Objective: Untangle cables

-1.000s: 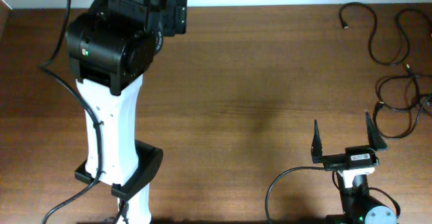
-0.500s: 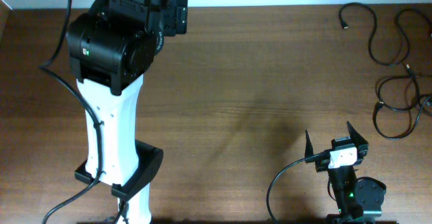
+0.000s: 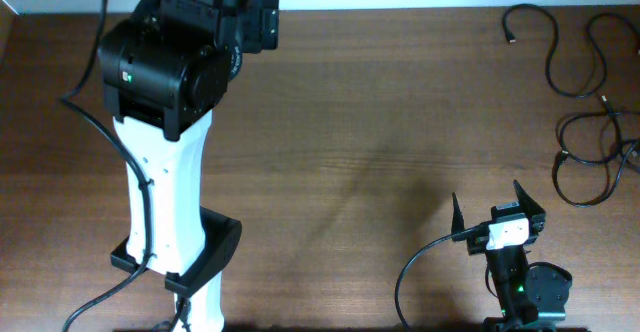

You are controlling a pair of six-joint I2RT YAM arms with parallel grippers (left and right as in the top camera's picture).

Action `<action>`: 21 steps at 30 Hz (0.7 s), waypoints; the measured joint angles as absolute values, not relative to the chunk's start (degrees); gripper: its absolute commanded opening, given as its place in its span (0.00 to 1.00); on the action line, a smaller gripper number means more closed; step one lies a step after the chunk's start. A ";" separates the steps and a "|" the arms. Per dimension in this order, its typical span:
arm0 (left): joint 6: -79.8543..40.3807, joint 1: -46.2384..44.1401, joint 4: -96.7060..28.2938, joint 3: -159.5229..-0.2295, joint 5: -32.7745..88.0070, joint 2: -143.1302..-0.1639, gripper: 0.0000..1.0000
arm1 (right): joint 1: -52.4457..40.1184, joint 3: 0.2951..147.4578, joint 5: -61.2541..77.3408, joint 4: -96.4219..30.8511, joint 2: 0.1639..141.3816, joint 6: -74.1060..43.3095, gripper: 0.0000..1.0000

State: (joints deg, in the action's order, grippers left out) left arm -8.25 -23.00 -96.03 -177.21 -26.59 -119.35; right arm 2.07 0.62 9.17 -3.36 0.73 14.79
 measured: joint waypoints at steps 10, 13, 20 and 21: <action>-19.64 -24.10 -73.54 -151.52 -30.35 -107.68 0.99 | 2.07 0.62 9.17 -3.40 0.80 14.74 0.99; -19.77 -24.14 -68.05 -129.84 -33.39 -93.19 0.99 | 2.07 0.62 9.17 -3.40 0.82 14.74 0.99; -19.79 -18.24 -57.91 -100.29 -33.93 -63.61 0.99 | 2.07 0.62 9.19 -3.40 0.82 14.79 0.99; -19.88 -14.87 -54.98 -91.37 -31.22 -56.99 0.99 | 2.07 0.62 9.17 -3.40 0.84 14.76 0.99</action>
State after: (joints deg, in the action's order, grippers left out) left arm -19.88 -14.87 -54.98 -91.37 -31.22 -56.99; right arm 2.07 0.62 9.17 -3.40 0.84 14.76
